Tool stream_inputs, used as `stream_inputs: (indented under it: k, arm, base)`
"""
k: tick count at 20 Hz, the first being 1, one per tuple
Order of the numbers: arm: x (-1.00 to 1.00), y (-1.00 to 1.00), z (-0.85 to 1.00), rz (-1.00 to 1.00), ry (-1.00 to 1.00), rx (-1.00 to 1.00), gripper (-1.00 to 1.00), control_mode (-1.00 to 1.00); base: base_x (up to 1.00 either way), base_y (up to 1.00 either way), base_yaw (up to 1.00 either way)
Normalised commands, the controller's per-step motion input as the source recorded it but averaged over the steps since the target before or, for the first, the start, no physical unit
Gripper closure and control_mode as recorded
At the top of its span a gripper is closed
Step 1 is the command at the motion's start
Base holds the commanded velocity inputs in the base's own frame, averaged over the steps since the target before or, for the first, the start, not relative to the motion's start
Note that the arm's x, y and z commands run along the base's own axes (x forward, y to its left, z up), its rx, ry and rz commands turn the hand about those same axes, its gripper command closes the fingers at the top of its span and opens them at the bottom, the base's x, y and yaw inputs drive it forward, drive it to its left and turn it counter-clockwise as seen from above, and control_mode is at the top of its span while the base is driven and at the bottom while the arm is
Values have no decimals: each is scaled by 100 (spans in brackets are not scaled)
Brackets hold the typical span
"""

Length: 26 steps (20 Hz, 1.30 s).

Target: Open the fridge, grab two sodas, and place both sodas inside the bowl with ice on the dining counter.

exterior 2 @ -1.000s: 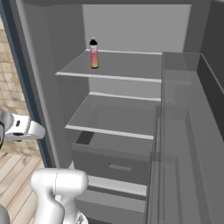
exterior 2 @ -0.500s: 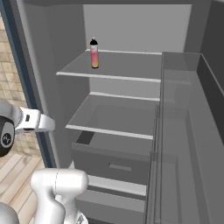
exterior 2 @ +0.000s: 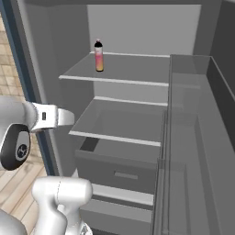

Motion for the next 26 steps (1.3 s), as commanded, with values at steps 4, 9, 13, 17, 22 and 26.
stream_inputs:
  k: [4,9,13,17,22,26]
  arm:
    - [0,-53,53,0,-33,0,-100,-100]
    - [3,-49,48,1,-21,0,-100,-100]
    - [32,-33,38,2,-15,0,-100,-100]
    - [51,-11,44,3,-8,0,-100,-100]
    - [48,0,35,3,-1,0,-100,-100]
    - [-1,0,2,0,-2,0,-100,-100]
  base:
    - [0,0,0]
    - [0,0,0]
    - [0,0,0]
    - [0,0,0]
    - [0,0,0]
    - [0,0,0]
